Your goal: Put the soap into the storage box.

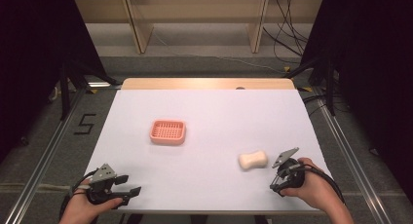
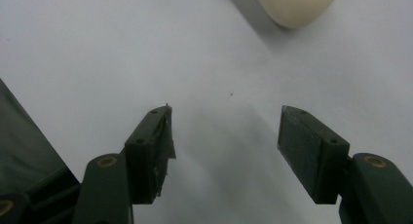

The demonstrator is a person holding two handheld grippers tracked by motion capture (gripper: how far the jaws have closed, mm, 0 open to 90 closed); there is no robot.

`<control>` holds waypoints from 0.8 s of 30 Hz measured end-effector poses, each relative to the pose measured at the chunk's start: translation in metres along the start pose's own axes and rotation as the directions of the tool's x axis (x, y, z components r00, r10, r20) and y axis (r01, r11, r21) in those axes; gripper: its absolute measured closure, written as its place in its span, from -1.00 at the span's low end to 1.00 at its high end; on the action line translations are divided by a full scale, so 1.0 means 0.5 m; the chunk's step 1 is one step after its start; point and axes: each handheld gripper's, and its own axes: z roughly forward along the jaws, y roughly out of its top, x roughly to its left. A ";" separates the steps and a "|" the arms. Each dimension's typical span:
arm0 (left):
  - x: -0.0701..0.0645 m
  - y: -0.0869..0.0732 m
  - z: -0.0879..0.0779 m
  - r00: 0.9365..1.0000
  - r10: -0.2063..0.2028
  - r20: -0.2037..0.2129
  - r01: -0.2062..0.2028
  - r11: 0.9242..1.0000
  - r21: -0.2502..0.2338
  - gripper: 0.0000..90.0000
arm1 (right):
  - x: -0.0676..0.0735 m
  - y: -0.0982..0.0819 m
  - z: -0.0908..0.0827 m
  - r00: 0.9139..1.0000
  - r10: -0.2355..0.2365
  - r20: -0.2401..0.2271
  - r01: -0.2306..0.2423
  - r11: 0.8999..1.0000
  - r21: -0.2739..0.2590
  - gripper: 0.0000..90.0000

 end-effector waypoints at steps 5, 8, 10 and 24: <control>0.000 0.000 0.000 1.000 0.009 -0.001 -0.009 1.000 0.008 -0.31 | -0.016 0.017 -0.008 0.997 -0.078 0.014 0.078 0.997 0.016 -0.17; 0.000 -0.002 -0.001 1.000 0.006 -0.001 -0.006 1.000 0.003 -0.31 | -0.030 0.029 -0.014 0.989 -0.144 0.014 0.143 0.988 0.065 -0.11; 0.003 -0.001 -0.003 1.000 0.015 -0.003 -0.015 1.000 0.011 -0.31 | -0.046 0.046 -0.019 0.973 -0.230 -0.012 0.230 0.966 0.121 -0.04; 0.002 -0.001 0.001 1.000 0.002 0.004 -0.002 1.000 0.004 -0.31 | -0.088 0.127 0.002 0.912 -0.409 -0.028 0.406 0.891 0.201 -0.11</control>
